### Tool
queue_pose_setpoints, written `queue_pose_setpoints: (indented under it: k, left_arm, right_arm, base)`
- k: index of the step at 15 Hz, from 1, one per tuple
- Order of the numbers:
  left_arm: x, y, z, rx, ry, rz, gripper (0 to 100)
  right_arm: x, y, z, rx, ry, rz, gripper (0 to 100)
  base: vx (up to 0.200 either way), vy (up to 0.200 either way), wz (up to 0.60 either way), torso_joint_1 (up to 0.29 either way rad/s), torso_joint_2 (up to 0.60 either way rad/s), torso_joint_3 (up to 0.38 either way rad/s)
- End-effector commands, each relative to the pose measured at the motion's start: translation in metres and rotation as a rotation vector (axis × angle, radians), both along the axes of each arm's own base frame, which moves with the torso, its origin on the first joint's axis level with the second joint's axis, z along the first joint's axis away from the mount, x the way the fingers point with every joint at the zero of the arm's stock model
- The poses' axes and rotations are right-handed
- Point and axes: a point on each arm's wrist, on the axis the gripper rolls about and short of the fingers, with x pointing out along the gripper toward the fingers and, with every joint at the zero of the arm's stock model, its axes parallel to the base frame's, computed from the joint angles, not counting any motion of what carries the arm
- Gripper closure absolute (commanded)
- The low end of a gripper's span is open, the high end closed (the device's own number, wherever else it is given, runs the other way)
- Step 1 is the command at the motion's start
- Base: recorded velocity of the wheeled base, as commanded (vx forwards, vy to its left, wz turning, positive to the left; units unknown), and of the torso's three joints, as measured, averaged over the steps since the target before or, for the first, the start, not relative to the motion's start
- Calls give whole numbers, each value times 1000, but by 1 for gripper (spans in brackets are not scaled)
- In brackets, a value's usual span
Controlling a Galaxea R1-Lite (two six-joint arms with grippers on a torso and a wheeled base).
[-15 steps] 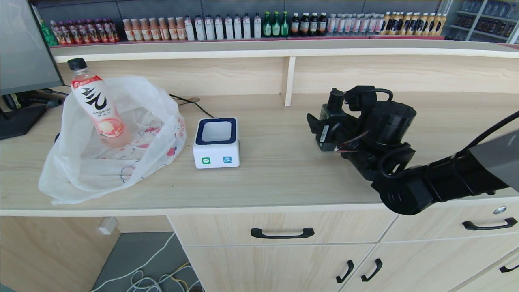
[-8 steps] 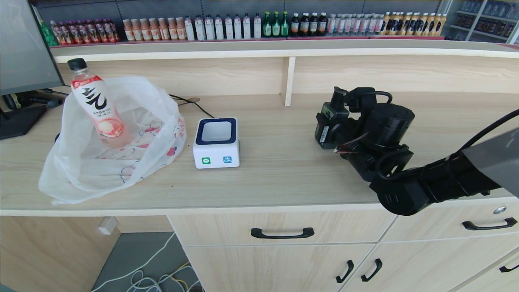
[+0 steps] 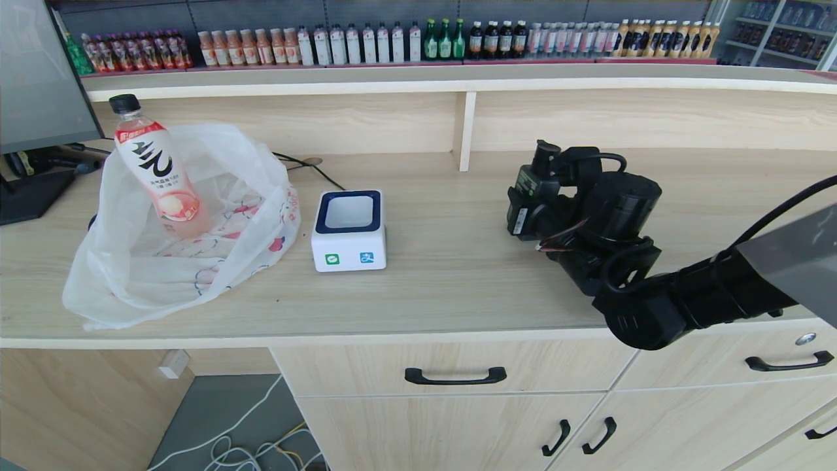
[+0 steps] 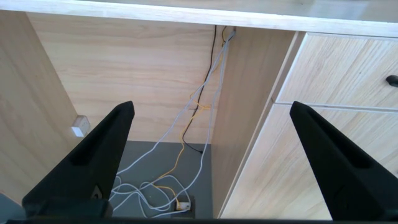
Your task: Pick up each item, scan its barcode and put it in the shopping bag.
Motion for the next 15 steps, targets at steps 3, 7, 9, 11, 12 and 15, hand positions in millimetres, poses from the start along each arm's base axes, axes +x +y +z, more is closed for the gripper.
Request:
queue_pose_setpoints:
  k: [3, 7, 9, 11, 12, 15]
  left_arm:
    - [0, 0, 0, 0, -1, -1, 0]
    - [0, 0, 0, 0, -1, 1, 0]
    - [0, 0, 0, 0, -1, 1, 0]
    - [0, 0, 0, 0, -1, 1, 0]
    - [0, 0, 0, 0, -1, 1, 0]
    - [0, 0, 0, 0, -1, 1, 0]
  right_arm:
    - [-1, -1, 3, -3, -10, 8, 100]
    - [-24, -1, 38, -22, -95, 56, 100]
    - [-39, -2, 48, -24, -108, 66, 100]
    - [-64, -6, 55, -74, -119, 82, 100]
    - [-76, -7, 57, -88, -120, 89, 100]
    - [-108, -15, 53, -161, -109, 104, 100]
  base:
    - [0, 0, 0, 0, 0, 0]
    - [0, 0, 0, 0, 0, 0]
    - [0, 0, 0, 0, 0, 0]
    - [0, 0, 0, 0, 0, 0]
    - [0, 0, 0, 0, 0, 0]
    - [0, 0, 0, 0, 0, 0]
